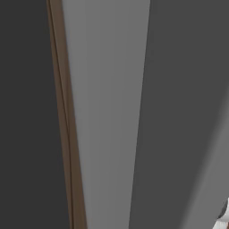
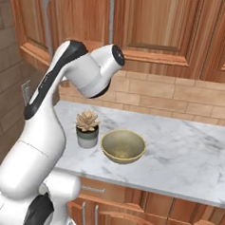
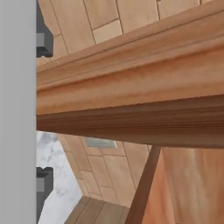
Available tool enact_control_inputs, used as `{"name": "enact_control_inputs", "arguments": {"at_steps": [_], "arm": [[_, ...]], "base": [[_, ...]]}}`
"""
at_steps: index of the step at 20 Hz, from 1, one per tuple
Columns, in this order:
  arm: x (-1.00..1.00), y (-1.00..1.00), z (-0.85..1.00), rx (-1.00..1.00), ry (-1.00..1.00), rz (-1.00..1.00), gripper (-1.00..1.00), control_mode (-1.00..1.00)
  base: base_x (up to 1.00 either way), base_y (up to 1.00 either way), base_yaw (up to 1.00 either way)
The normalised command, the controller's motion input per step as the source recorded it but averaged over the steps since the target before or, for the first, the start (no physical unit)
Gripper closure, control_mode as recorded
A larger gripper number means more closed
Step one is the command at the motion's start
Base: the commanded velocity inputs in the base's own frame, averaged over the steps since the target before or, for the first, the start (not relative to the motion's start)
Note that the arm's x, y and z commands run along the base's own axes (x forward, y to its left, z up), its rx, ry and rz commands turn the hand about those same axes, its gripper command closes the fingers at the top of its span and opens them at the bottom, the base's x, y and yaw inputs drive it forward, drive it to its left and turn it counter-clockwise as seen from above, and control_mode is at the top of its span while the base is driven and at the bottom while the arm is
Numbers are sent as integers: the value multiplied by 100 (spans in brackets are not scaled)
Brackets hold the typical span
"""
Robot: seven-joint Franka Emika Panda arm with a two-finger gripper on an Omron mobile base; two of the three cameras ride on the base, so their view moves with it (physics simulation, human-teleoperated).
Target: Open the cabinet and setup a tea strainer by placing it in the bowl upright.
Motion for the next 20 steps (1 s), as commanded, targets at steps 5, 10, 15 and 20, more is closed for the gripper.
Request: {"name": "enact_control_inputs", "arguments": {"at_steps": [5, 10, 15, 20], "arm": [[-64, 85, 2, -7, -5, 0, -100, -100], [-72, 81, 2, -6, -5, 0, -100, -100], [-61, 77, 0, -8, -3, 0, -100, -100], [-31, 79, 0, -9, 0, 0, -100, -100]], "base": [[0, 0, 0], [0, 0, 0], [0, 0, 0], [0, 0, 0]]}}
